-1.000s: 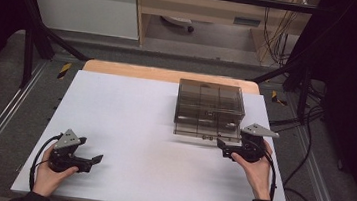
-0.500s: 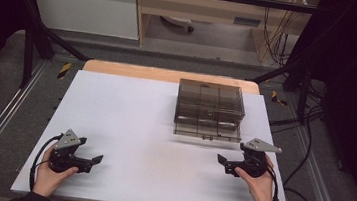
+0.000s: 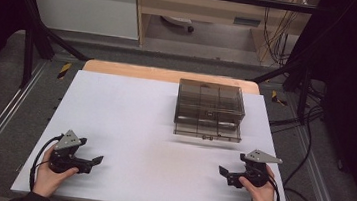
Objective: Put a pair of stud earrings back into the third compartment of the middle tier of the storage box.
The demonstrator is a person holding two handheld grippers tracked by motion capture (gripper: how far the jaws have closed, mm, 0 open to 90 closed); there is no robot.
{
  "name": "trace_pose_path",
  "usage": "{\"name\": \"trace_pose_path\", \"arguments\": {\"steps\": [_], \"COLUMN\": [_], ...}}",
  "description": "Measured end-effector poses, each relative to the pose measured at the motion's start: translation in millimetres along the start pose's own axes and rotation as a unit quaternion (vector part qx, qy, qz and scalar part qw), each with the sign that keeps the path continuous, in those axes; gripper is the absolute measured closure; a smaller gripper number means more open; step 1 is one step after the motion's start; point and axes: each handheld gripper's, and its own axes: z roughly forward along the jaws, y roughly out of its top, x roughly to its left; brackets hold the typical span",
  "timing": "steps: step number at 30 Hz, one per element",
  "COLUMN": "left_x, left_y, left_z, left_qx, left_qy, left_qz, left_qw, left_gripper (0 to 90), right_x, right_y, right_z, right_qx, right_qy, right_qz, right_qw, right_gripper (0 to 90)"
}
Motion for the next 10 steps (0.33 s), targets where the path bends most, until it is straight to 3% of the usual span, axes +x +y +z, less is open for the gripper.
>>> {"name": "trace_pose_path", "arguments": {"steps": [10], "left_x": [-0.5], "left_y": [-0.4], "left_z": [0.7], "left_qx": [0.002], "left_qy": [0.000], "left_qz": [-0.001], "left_qw": [1.0000], "left_gripper": [6.5], "right_x": [0.0], "right_y": [-2.0], "right_z": [-0.3], "right_qx": [0.002], "right_qy": [0.006], "right_qz": [-0.006], "right_qw": [1.0000], "right_gripper": [1.0]}}
